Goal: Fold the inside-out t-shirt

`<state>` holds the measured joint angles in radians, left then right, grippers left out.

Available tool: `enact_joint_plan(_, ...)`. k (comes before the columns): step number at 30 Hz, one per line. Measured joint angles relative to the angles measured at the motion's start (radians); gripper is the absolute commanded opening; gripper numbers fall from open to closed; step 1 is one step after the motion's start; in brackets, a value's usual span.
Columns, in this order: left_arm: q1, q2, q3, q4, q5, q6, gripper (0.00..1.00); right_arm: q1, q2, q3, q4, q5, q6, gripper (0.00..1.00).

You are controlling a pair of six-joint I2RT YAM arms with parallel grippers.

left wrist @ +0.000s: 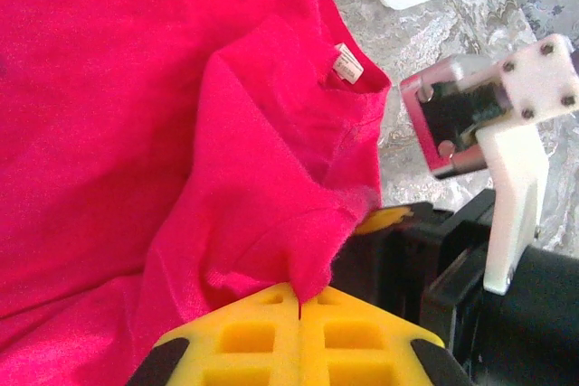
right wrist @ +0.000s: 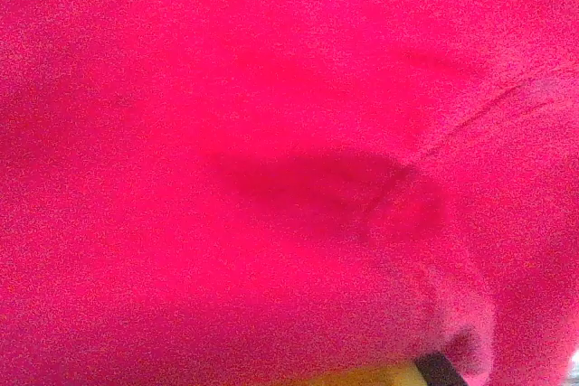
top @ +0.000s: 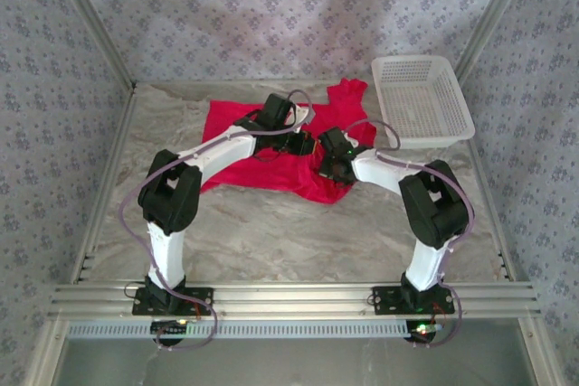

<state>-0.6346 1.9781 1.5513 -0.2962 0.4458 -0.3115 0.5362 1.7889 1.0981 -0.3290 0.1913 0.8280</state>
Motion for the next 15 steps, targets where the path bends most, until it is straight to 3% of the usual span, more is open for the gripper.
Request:
enact_joint_plan(2, 0.0, -0.003, 0.0, 0.0, 0.0, 0.0, 0.0, -0.002, 0.006, 0.007, -0.013, 0.032, 0.0, 0.13)
enact_joint_plan(6, 0.001, -0.004, 0.0, 0.0, 0.0, 0.0, 0.0, 0.003, 0.016, 0.018, -0.013, 0.036, -0.005, 0.38)
enact_joint_plan(11, 0.001, -0.004, 0.0, 0.0, 0.0, 0.0, 0.0, 0.031, 0.012, 0.018, -0.01, 0.017, -0.001, 0.41)
enact_joint_plan(15, 0.001, -0.004, 0.0, 0.0, 0.0, 0.003, 0.0, 0.065, -0.04, 0.007, -0.017, 0.01, 0.004, 0.35)
